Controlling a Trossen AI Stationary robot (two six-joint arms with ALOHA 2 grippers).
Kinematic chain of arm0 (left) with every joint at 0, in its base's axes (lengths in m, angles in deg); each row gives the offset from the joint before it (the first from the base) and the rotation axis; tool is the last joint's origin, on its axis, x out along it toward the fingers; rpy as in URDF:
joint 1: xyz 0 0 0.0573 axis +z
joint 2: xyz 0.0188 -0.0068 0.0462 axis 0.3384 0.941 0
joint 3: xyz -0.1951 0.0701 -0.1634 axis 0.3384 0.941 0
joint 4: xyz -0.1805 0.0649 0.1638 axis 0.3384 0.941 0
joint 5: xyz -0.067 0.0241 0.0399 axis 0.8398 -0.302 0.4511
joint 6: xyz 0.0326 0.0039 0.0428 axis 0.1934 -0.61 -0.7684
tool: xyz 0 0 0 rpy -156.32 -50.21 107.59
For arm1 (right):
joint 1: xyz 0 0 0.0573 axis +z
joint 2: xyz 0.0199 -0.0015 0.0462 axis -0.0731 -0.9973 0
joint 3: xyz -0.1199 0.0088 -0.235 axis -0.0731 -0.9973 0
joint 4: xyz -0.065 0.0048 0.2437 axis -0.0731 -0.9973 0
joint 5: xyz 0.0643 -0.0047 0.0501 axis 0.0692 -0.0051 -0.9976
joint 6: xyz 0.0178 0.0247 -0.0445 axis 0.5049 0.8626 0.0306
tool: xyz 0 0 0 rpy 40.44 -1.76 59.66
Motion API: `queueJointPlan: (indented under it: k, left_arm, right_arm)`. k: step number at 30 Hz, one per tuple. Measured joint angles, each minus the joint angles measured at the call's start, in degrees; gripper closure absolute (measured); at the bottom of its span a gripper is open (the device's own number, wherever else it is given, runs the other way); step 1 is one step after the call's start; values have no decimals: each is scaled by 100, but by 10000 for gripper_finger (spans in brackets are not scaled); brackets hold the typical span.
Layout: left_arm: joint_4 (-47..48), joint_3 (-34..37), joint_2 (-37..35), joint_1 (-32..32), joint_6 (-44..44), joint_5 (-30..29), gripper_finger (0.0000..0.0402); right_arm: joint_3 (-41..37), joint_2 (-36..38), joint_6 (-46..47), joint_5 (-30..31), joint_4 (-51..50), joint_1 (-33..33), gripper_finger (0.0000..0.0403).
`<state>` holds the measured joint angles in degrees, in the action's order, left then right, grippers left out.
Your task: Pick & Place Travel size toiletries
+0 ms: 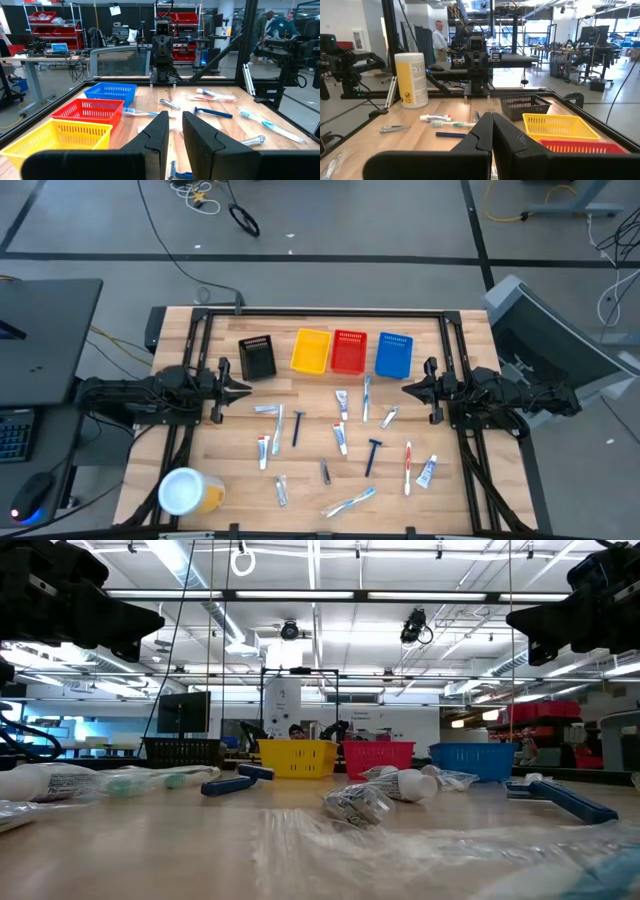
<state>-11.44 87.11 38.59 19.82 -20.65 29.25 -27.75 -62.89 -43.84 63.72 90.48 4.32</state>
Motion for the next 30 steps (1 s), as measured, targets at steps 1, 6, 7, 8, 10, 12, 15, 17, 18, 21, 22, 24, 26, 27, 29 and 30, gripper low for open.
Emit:
queueJointPlan:
  k: [1,6,7,8,10,12,15,17,18,21,22,24,26,27,29,30]
  left_arm:
    - [0,0,2,-1,-1,-2,340]
    - [0,0,2,-1,-1,-2,340]
    - [0,0,2,0,1,-2,340]
    - [0,2,2,1,-10,-3,340]
    - [0,1,2,-1,-212,-43,340]
    - [0,0,1,-1,-402,-103,340]
    - [-11,2,0,-1,-425,-109,340]
    - [-130,2,2,0,-258,-150,340]
    - [-194,1,1,0,-162,-155,340]
    - [-232,1,2,1,101,-152,340]
    - [-250,0,2,1,203,-151,340]
    - [-273,0,2,1,322,-153,340]
    - [-280,0,2,-1,331,-151,340]
    - [-282,1,2,-1,335,-151,340]
    - [-312,1,2,-1,333,-151,340]
    - [-318,2,2,-1,319,-153,340]
  right_arm:
    - [0,0,0,0,0,1,397]
    - [0,0,0,0,0,1,397]
    - [0,0,1,0,-1,-1,397]
    - [0,0,1,0,-1,0,397]
    - [0,0,1,0,0,0,397]
    - [0,0,-1,0,-1,-1,397]
    - [0,0,2,0,-1,-1,397]
    - [0,0,-1,0,-1,1,397]
    - [0,0,0,0,-1,0,397]
    - [0,0,1,0,-1,-1,397]
    - [0,0,-1,0,1,-1,397]
    - [0,0,-1,0,-1,0,397]
    - [0,0,0,0,-1,-1,397]
    - [0,0,-1,0,-1,1,397]
    - [0,0,-1,0,-1,-1,397]
    - [0,0,0,0,1,1,397]
